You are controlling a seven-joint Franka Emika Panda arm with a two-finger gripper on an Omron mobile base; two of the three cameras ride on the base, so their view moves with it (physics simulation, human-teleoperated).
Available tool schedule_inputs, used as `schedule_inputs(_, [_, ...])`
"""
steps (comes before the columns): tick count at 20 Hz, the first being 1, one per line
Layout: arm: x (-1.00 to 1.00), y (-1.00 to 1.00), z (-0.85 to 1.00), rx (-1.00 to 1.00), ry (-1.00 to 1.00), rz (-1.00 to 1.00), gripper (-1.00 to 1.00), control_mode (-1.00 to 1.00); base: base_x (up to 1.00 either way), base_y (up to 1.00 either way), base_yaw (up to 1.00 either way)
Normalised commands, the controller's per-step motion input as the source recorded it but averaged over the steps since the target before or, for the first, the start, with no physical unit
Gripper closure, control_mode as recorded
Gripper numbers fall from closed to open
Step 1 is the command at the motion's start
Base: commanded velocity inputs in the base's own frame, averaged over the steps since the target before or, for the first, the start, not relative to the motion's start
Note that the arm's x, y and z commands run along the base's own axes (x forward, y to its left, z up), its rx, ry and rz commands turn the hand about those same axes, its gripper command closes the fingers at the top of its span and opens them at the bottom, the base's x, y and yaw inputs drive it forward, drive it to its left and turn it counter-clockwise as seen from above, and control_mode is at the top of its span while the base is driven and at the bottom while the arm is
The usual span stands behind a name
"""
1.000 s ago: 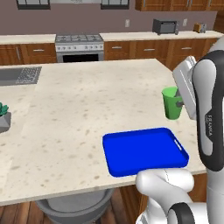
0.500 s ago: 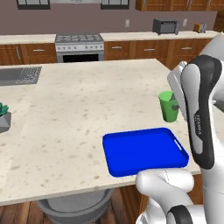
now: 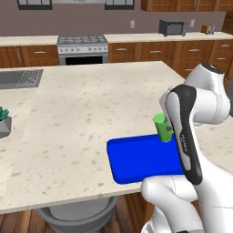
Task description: There is a tray on the dining counter. Grab the cup, mug, and pitcher and place them on the tray. The pitcher may be placed next to the tray if it cannot fit the tray.
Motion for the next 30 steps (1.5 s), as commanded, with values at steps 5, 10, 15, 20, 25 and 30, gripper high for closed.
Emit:
schedule_inputs(5, [0.46, 0.04, -0.46, 0.17, 0.04, 0.20, 1.00, -1.00, 0.00, 0.00, 0.00])
schedule_inputs(10, [0.35, 0.25, -0.27, 0.06, 0.11, 0.13, 1.00, -1.00, 0.00, 0.00, 0.00])
schedule_inputs(15, [0.37, 0.24, -0.13, 0.07, 0.18, 0.08, 1.00, -1.00, 0.00, 0.00, 0.00])
schedule_inputs(20, [0.47, 0.13, -0.24, 0.13, 0.10, 0.04, 1.00, -1.00, 0.00, 0.00, 0.00])
schedule_inputs(25, [0.30, 0.11, -0.48, 0.12, 0.02, 0.01, 1.00, -1.00, 0.00, 0.00, 0.00])
schedule_inputs(30, [0.27, 0.23, -0.53, 0.01, 0.00, 0.00, 1.00, -1.00, 0.00, 0.00, 0.00])
